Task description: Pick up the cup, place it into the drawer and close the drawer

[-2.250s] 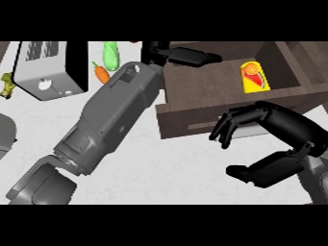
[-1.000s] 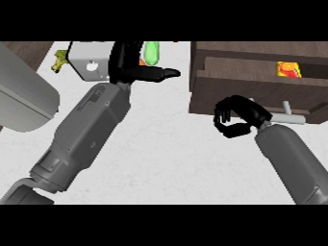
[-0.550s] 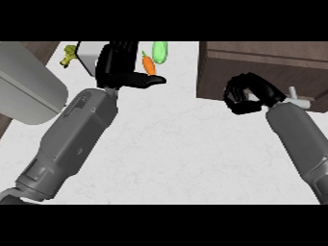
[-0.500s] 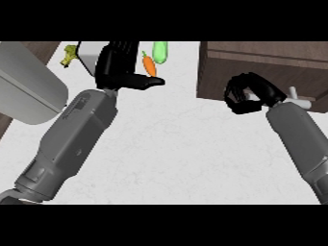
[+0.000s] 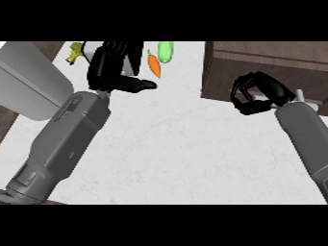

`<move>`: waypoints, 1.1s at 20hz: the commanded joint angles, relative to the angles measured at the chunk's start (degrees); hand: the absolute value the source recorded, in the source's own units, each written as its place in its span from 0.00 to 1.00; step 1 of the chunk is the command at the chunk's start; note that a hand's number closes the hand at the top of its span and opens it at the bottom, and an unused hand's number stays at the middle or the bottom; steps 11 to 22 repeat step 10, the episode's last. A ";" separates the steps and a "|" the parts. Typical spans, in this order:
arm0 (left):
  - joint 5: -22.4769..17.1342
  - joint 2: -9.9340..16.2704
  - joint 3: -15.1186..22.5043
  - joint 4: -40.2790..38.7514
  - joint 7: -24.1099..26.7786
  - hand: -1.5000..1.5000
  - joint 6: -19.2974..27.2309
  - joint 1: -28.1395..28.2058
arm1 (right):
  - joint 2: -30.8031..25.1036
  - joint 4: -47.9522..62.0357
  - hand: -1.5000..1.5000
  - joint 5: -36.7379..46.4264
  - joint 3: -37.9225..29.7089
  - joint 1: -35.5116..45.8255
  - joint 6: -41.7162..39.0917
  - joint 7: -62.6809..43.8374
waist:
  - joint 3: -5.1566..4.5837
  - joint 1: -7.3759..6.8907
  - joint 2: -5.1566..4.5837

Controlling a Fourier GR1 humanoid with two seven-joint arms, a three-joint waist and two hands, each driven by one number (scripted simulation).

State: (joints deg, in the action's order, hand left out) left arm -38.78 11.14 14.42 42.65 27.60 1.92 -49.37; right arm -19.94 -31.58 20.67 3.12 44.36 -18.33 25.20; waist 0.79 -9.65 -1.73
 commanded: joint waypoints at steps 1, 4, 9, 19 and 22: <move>-0.05 -0.71 0.64 1.21 0.10 0.00 -0.67 1.47 | -6.11 2.20 1.00 0.05 -4.64 9.98 5.39 -4.69 | -0.57 -2.70 -0.86; -0.43 0.14 0.25 1.30 -0.41 0.00 -1.70 1.06 | -7.39 1.00 1.00 -1.07 -5.25 10.19 3.54 -4.69 | -0.63 -2.60 -1.17; -0.70 0.45 0.32 2.13 -0.22 0.00 -2.62 2.81 | -8.28 -0.22 1.00 -2.75 -6.03 8.71 1.36 -4.17 | -0.59 -3.07 -1.00; -0.63 0.20 0.68 2.28 -0.27 0.00 -3.19 2.92 | -8.09 -0.41 1.00 -2.64 -5.76 8.38 1.31 -4.37 | -0.60 -3.35 -1.29; -0.63 0.20 0.68 2.28 -0.27 0.00 -3.19 2.92 | -8.09 -0.41 1.00 -2.64 -5.76 8.38 1.31 -4.37 | -0.60 -3.35 -1.29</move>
